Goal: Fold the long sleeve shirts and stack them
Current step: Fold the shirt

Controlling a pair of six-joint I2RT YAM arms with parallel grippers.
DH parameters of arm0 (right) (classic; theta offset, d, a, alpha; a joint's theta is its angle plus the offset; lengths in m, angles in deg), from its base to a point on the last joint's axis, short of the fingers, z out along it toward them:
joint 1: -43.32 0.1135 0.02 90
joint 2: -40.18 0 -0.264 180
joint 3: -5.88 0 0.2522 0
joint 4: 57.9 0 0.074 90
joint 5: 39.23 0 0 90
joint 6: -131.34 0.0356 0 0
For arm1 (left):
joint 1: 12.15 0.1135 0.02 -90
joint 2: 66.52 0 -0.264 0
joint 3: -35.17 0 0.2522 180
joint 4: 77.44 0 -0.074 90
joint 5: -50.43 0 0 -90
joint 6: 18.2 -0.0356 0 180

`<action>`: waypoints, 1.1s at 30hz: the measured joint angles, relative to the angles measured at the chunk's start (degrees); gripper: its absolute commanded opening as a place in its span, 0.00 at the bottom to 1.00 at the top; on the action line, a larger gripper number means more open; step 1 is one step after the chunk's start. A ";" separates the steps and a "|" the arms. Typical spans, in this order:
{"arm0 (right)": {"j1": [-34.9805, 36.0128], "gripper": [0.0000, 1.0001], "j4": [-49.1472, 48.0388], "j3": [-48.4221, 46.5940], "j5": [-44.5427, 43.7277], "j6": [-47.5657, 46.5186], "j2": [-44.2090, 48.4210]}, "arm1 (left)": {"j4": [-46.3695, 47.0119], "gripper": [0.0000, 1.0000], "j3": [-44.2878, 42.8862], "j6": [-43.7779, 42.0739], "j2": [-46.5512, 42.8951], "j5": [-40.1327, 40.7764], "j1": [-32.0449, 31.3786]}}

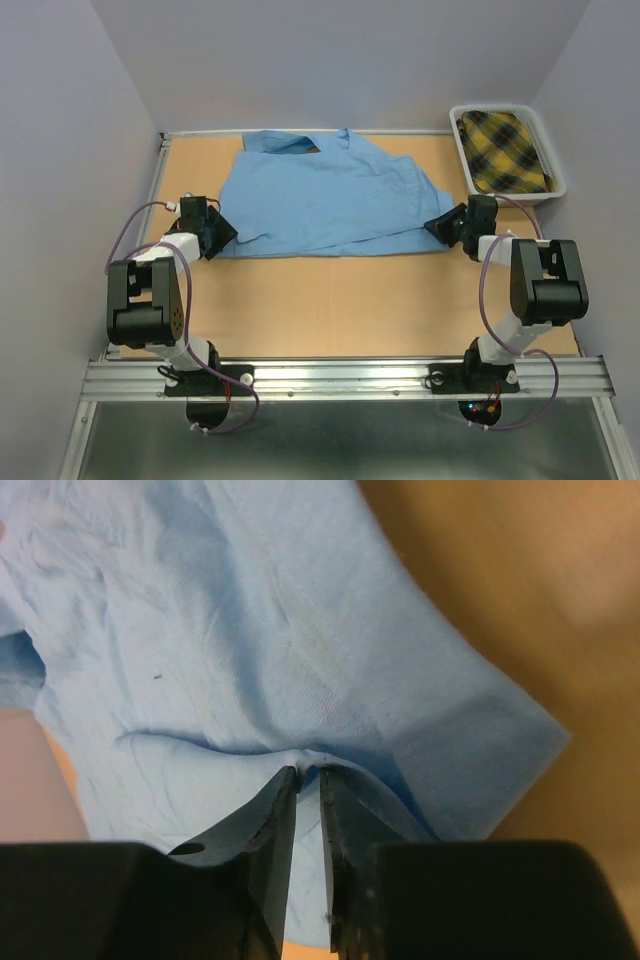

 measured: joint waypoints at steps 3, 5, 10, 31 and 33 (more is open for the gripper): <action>-0.55 0.19 -0.63 0.00 0.31 0.83 -0.57 | 0.68 0.65 1.18 1.09 0.00 0.00 0.00; -0.63 0.19 -1.29 0.00 0.33 1.03 -0.57 | 1.09 0.65 1.31 1.68 0.00 0.00 0.00; -0.66 0.24 -1.57 0.02 0.28 1.49 -0.61 | 1.64 0.65 1.57 2.69 0.00 0.04 0.00; -1.86 0.01 -6.60 2.40 -2.62 9.68 -3.30 | 3.19 0.65 2.93 4.85 -0.57 1.60 0.92; -2.73 0.01 -6.36 3.13 -3.02 10.21 -2.47 | 3.19 0.64 3.08 5.09 -0.72 1.70 1.31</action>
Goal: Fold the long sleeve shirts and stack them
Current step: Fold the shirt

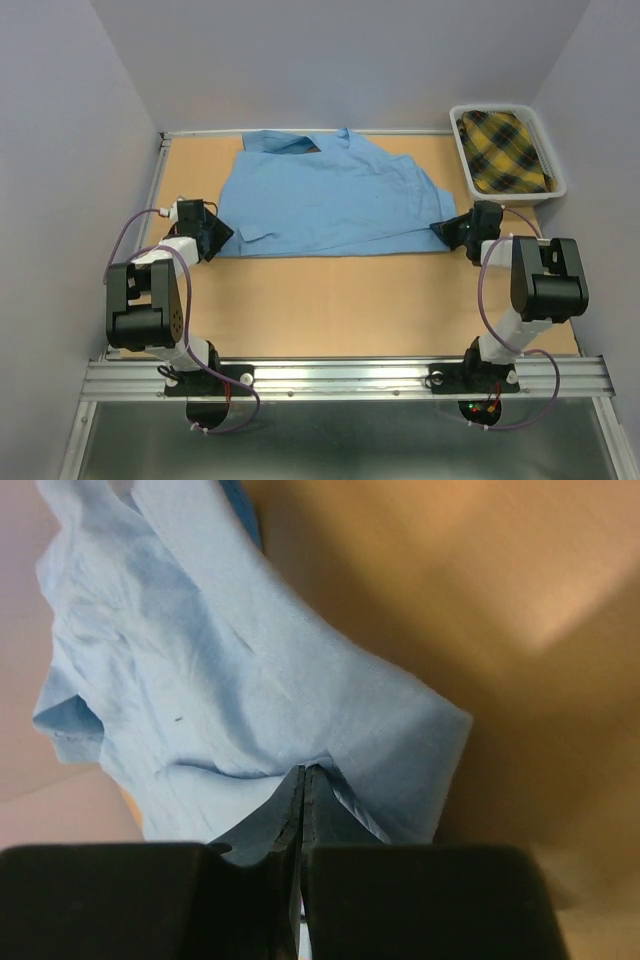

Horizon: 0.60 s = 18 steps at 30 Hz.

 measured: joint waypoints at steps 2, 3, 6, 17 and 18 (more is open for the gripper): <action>-0.90 0.01 0.02 0.09 -0.04 0.31 1.01 | 0.00 0.64 0.02 0.37 0.00 -0.04 0.22; -1.11 0.01 0.00 0.09 -0.04 0.28 1.31 | 0.00 0.64 0.04 0.46 0.00 -0.04 0.22; -1.22 0.14 0.35 0.09 0.04 0.20 1.31 | 0.02 0.64 0.11 0.74 0.00 -0.04 0.22; -1.99 0.54 9.03 -1.38 0.61 -9.55 7.43 | -7.10 0.75 0.90 0.04 -8.63 -0.74 0.59; -1.99 0.54 9.97 -1.55 0.87 -10.56 9.14 | -7.78 0.75 0.81 -0.24 -10.40 -1.03 0.57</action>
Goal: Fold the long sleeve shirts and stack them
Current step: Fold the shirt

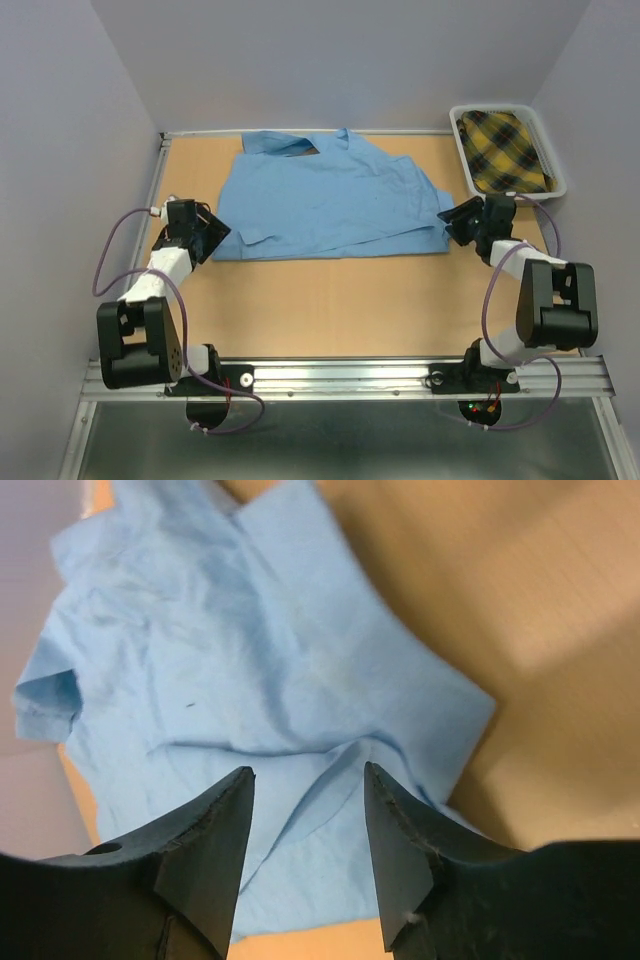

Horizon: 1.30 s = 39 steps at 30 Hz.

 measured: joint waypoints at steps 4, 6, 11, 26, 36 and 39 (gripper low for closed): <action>0.00 0.54 1.36 -0.11 3.43 -3.02 5.14 | -1.51 0.75 -1.22 -0.94 -5.55 -1.14 -1.18; 0.17 0.54 1.44 -0.11 5.33 -3.72 5.16 | -1.09 0.75 -2.12 -1.25 -5.95 -2.14 -2.29; 1.16 0.53 -1.88 0.70 10.99 -3.39 1.36 | 2.34 0.73 -2.40 -1.60 -0.44 -4.55 -4.96; 0.74 0.49 -13.40 15.15 11.67 4.11 0.26 | 8.63 0.70 2.36 2.43 7.52 -2.73 -5.33; 0.31 0.49 7.19 16.74 6.16 -2.08 19.19 | -4.63 0.71 7.93 2.25 -10.47 2.40 -3.04; 0.85 0.49 11.26 13.90 7.45 -3.89 20.61 | -6.64 0.71 6.91 2.29 -15.43 1.84 -6.23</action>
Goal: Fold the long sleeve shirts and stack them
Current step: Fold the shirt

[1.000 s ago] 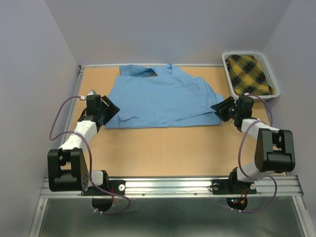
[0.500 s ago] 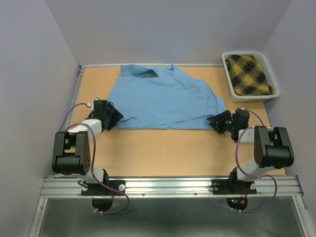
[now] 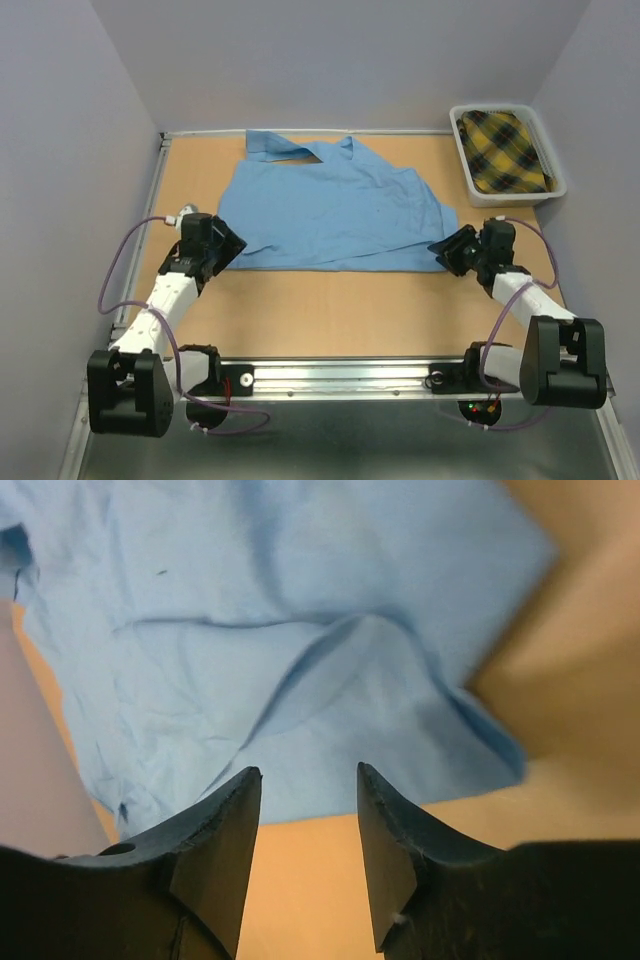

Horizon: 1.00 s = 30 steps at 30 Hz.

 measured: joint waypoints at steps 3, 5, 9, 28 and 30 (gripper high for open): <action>5.33 0.50 0.98 -5.84 1.09 -1.03 -2.03 | 0.17 0.71 -4.09 0.92 0.02 -1.92 -8.44; 9.68 0.50 -1.11 -8.81 1.73 -0.61 -3.80 | 2.01 0.71 -6.43 1.84 1.84 -3.45 -12.55; 18.84 0.50 -12.07 -14.19 3.65 1.70 -13.03 | 7.15 0.71 -10.88 2.97 8.59 -6.32 -17.81; 18.03 0.50 -39.98 -12.17 2.69 10.01 -38.77 | 33.40 0.68 -0.46 12.57 27.56 -9.77 -14.03; 13.68 0.50 -42.01 -8.96 3.43 9.77 -37.22 | 35.71 0.68 2.05 14.27 26.38 -9.84 -13.75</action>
